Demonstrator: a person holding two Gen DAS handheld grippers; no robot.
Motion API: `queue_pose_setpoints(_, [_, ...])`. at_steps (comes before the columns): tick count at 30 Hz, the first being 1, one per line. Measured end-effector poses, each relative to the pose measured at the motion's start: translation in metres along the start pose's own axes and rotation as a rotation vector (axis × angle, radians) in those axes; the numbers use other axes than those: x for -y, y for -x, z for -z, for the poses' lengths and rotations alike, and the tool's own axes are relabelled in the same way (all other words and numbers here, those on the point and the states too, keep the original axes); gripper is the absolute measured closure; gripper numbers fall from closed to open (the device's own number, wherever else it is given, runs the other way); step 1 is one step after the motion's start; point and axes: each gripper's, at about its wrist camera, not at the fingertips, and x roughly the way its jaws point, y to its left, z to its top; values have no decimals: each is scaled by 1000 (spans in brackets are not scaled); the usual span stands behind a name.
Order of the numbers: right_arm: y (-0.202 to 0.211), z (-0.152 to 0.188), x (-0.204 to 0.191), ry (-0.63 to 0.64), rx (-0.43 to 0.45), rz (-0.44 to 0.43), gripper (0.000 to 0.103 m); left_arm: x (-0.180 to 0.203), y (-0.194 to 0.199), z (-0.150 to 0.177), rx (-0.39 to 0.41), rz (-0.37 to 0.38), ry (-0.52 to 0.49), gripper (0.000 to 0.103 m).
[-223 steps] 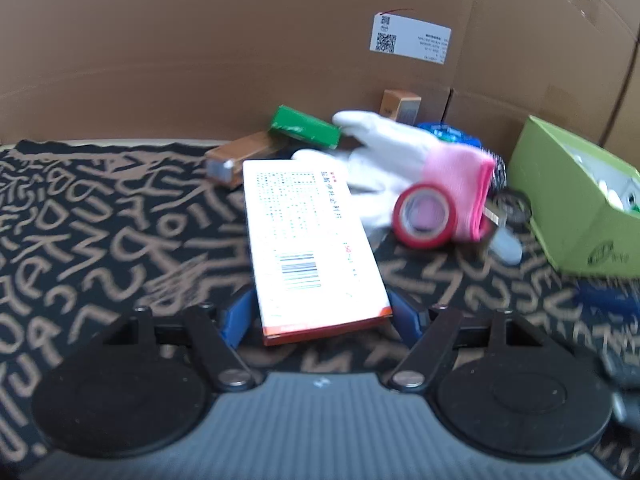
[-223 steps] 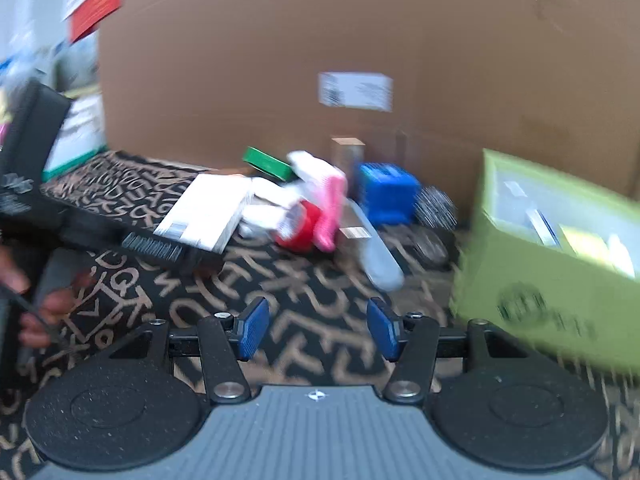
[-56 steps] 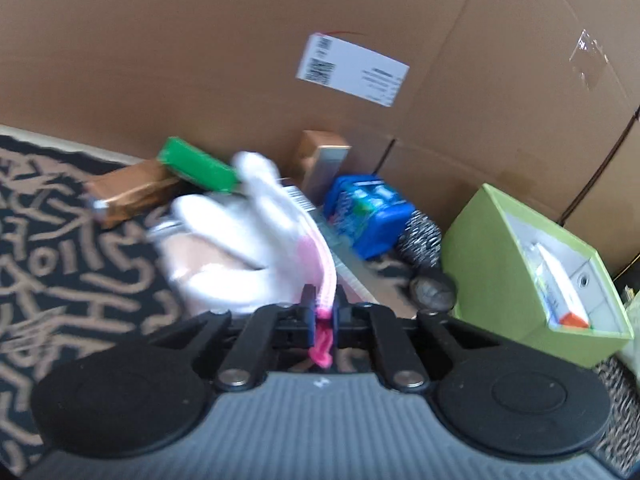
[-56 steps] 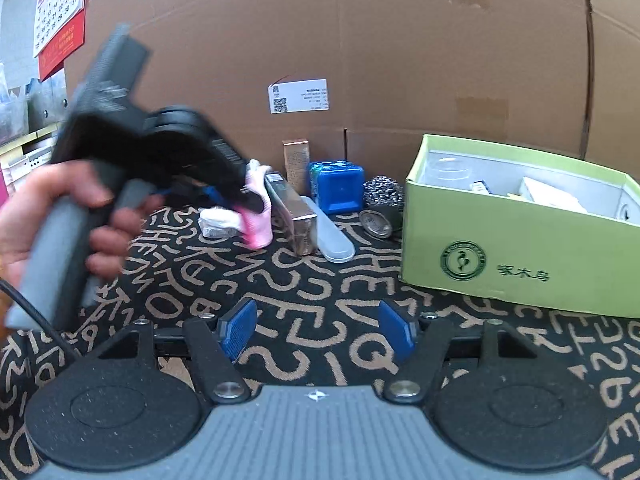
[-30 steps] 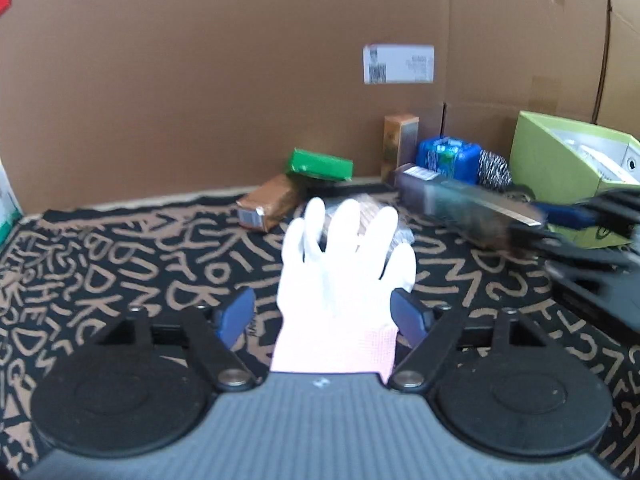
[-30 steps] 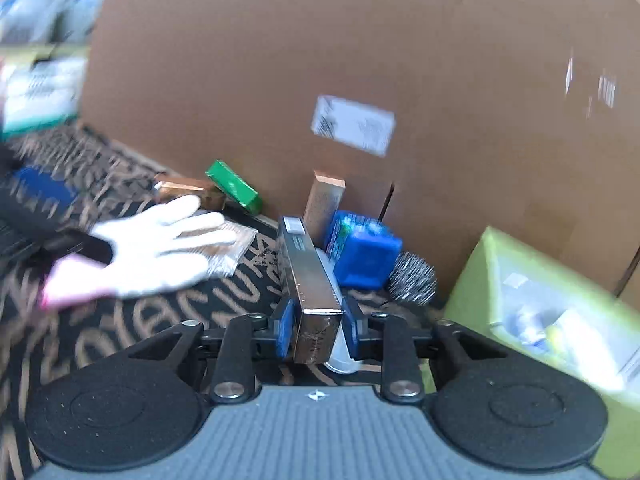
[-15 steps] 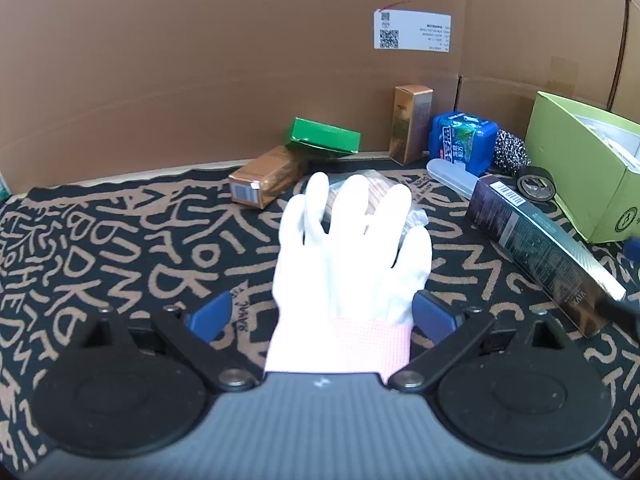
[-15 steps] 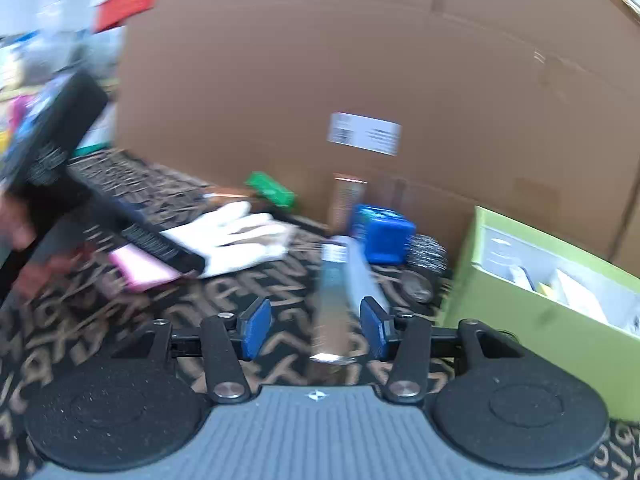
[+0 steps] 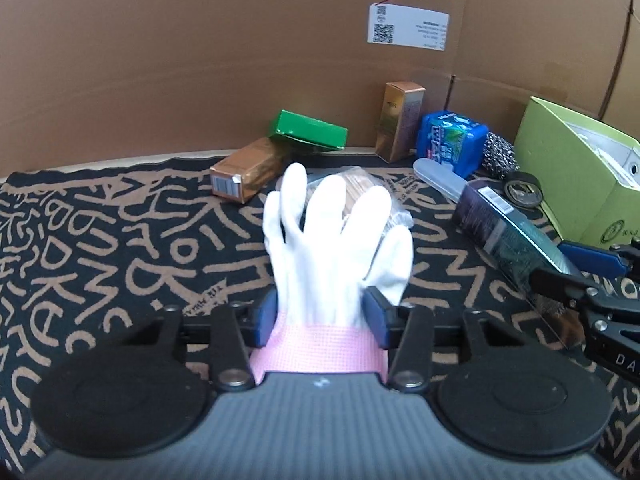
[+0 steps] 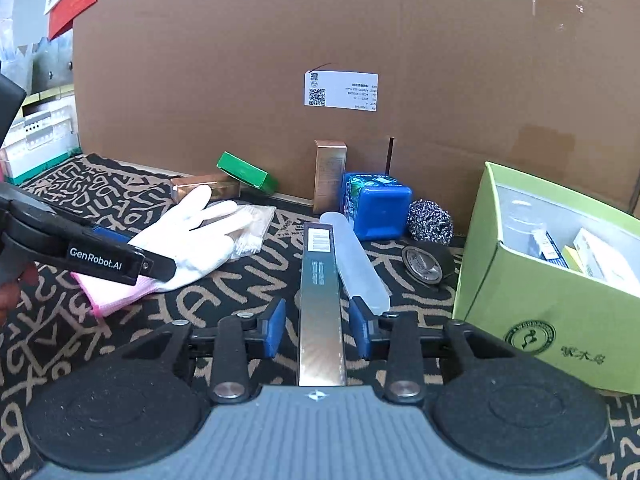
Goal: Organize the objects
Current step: 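Grasp the white glove with pink cuff with the left tool while the right tool grasps the dark slim box, then carry the glove and dark box into the shoebox and open both tools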
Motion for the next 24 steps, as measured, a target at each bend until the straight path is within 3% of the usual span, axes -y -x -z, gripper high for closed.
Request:
queue_pose_setpoints(1, [-2,-2,0,-1,-7,-2,65,0,-2,0,5,-10,6,30])
queue_pose_setpoints(4, [-8,-3,1,-11,-24,-5,69,1,-10,2,7,-32,-2,27])
queue_pose_setpoints(5, [-10,-2,1,-18,-32,-5,76,3,-10,2,12,-34,-13,30])
queue_pose_setpoints(7, [-10,2,4,-43,-34,-11,77,7,-6,2,16,-2,-37,61])
queue_pose_setpoints(10, [-6,5,7,-75,-32,-25,77,19,1,1,9,-14,-89,90])
queue_pose_setpoints(17, [16,12,12,-140,-10,-76,77,33,15,3,0,74,-37,93])
queue_pose_setpoints(24, [54,13,34,-216,81,-49,77,71,48,-10,86,163,-65,93])
